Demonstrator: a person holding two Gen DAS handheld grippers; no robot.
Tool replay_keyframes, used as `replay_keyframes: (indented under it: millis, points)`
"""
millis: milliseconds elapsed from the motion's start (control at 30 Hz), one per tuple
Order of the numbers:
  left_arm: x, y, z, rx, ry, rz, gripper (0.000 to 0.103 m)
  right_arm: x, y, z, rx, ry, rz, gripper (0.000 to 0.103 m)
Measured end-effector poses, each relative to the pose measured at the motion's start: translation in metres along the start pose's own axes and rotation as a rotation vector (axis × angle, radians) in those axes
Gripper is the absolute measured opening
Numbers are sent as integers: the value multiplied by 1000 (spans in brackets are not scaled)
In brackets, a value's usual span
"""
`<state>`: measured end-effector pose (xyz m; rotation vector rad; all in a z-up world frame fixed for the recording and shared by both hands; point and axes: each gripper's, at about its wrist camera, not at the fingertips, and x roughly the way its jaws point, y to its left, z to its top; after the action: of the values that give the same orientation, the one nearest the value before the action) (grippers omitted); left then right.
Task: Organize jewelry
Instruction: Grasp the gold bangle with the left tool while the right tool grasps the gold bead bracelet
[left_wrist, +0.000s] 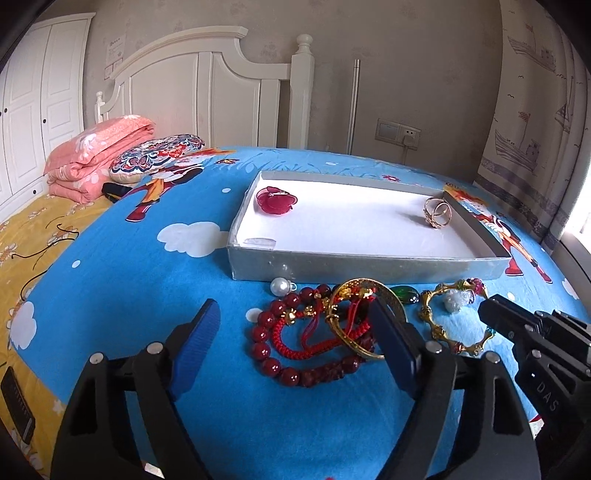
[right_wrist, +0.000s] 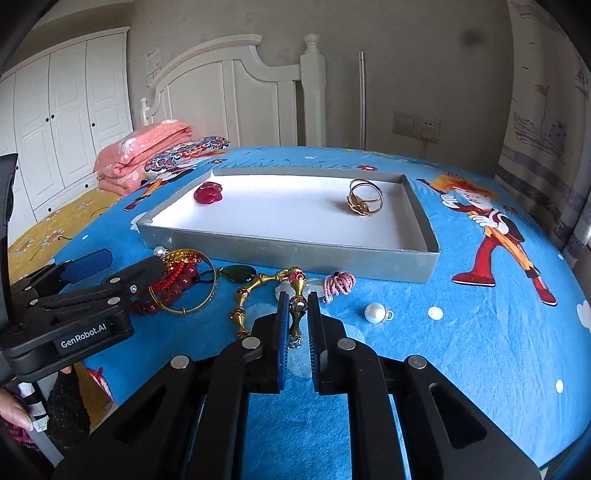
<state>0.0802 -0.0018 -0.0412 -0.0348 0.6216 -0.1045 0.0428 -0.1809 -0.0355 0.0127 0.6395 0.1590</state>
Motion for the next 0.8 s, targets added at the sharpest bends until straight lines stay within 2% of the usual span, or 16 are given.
replay_keyframes:
  millis: [133,200,367,633,700,733,800]
  points:
    - [7,0,2,-10,25,-16,60,0,-3,-2,10,3,1,11]
    - [10,-1,0,-4,38,-19,47,1,-5,-2,15,6,4,11]
    - [11,-6,1,22,31,-20,31,2,-6,-4,28,10,10,11]
    - [19,-17,1,70,47,-11,31,2,-11,-6,48,10,17,11]
    - [21,-18,2,71,49,-18,24,2,-12,-6,50,9,19,11]
    - [22,-19,3,73,54,-24,14,2,-12,-6,50,8,20,11]
    - [20,-20,3,78,46,-17,9,2,-12,-6,48,6,22,11]
